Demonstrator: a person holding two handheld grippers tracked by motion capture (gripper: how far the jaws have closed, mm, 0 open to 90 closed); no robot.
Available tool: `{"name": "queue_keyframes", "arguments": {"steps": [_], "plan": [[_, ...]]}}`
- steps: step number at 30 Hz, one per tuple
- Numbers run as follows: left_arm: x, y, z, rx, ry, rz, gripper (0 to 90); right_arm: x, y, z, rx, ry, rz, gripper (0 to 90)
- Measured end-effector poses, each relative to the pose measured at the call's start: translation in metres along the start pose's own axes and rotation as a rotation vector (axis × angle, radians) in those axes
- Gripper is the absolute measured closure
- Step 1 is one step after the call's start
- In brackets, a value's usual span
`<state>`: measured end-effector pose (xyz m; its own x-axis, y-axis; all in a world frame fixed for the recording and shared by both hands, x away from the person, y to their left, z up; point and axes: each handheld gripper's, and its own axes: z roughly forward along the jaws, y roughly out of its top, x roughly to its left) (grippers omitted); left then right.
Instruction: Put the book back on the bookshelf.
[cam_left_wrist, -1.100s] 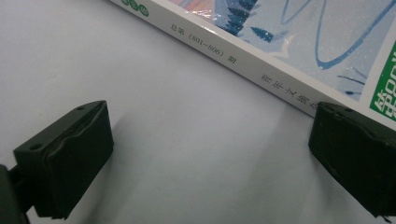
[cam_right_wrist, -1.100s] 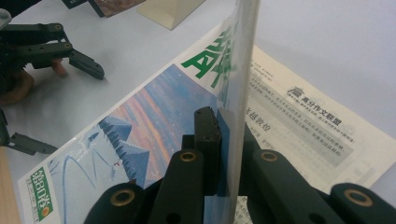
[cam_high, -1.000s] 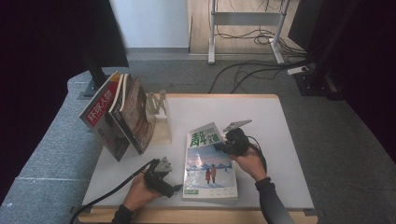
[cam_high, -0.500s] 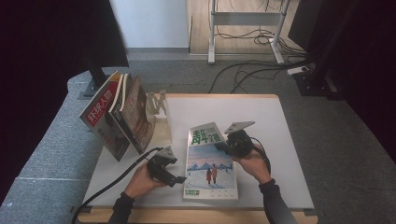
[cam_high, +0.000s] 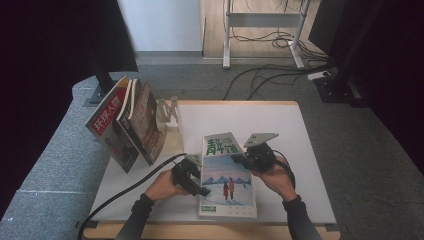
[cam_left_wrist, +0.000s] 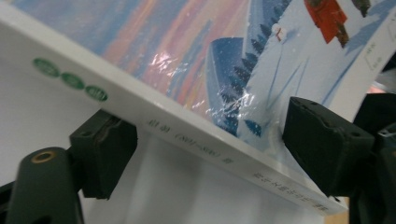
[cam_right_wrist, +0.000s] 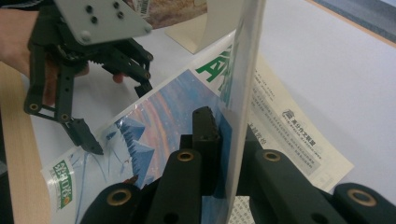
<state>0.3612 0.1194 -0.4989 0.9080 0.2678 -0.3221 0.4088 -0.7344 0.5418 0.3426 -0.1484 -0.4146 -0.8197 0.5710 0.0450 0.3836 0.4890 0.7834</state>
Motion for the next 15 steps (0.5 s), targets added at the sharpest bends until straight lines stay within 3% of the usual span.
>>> {"name": "queue_keyframes", "arguments": {"steps": [7, 8, 15], "plan": [[0.0032, -0.0001, -0.0006, 0.014, -0.049, -0.038, 28.3, 0.0012, 0.0006, -0.0009, -0.003, 0.018, -0.010, 81.9], [0.0044, -0.0010, -0.0011, 0.005, -0.071, -0.049, 29.9, 0.0008, 0.0004, -0.0010, -0.003, 0.020, -0.008, 81.7], [0.0042, 0.0001, -0.0034, -0.030, -0.126, -0.066, 44.5, -0.0037, 0.0003, -0.0079, -0.022, 0.020, -0.001, 81.5]]}}
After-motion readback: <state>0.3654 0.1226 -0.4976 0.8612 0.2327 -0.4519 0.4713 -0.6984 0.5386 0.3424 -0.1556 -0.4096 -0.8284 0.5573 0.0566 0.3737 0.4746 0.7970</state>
